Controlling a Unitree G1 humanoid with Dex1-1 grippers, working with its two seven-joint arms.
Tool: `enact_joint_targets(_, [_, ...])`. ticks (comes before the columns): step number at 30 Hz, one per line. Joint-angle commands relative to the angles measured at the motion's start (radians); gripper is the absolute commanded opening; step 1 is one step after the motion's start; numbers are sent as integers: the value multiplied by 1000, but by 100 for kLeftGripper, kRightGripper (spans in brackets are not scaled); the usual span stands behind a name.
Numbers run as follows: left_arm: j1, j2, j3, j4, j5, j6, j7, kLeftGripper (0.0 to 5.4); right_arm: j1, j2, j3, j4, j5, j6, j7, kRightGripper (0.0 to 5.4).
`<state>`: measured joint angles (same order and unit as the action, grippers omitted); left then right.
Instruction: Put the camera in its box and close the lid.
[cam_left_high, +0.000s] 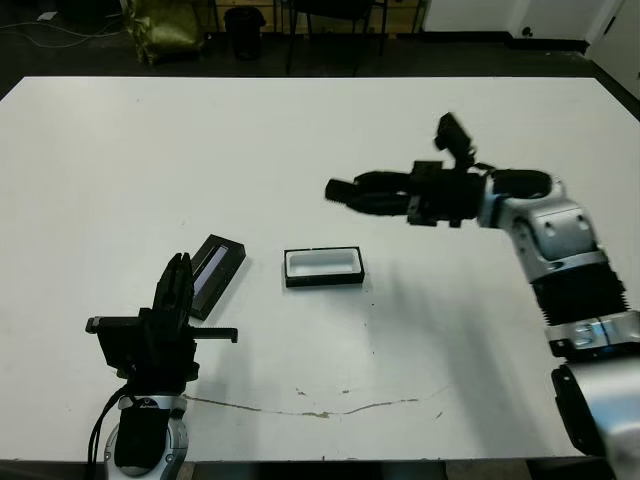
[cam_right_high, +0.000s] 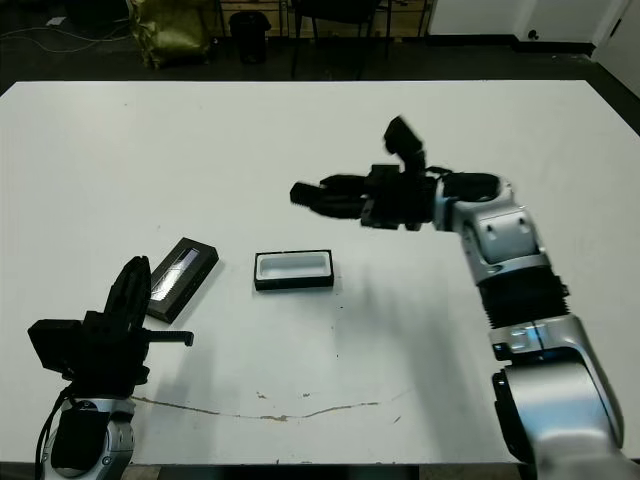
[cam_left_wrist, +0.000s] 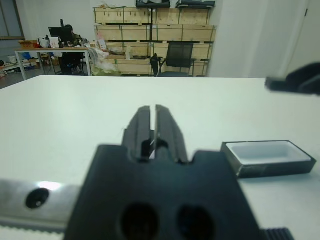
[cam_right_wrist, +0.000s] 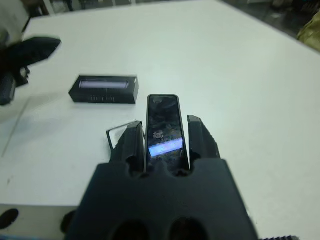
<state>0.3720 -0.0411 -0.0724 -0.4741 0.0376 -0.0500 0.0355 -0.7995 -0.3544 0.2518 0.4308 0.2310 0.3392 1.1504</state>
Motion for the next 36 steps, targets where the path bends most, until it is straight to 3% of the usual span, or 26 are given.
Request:
enact_joint_targets(1, [13,0,-3,13,-3,15,0,0,-17,11,37,30,-34,-19,41,85])
enact_joint_targets(7, [9,3,-4,26,0,0,-1,0,-28,21,83,18,-51,45,97,85])
enact_joint_targets(15, [14,0,-5,31,-6,0,-2,0,-22,25,131,-2,-99,-25,137,85])
enact_joint_targets(27, [13,-2,-10,52,-2,-28,3,0,-47,50,155,15,-133,4,141,85])
enact_joint_targets(36, [24,-6,-21,35,0,1,9,0,-58,78,153,52,-167,-23,107,85])
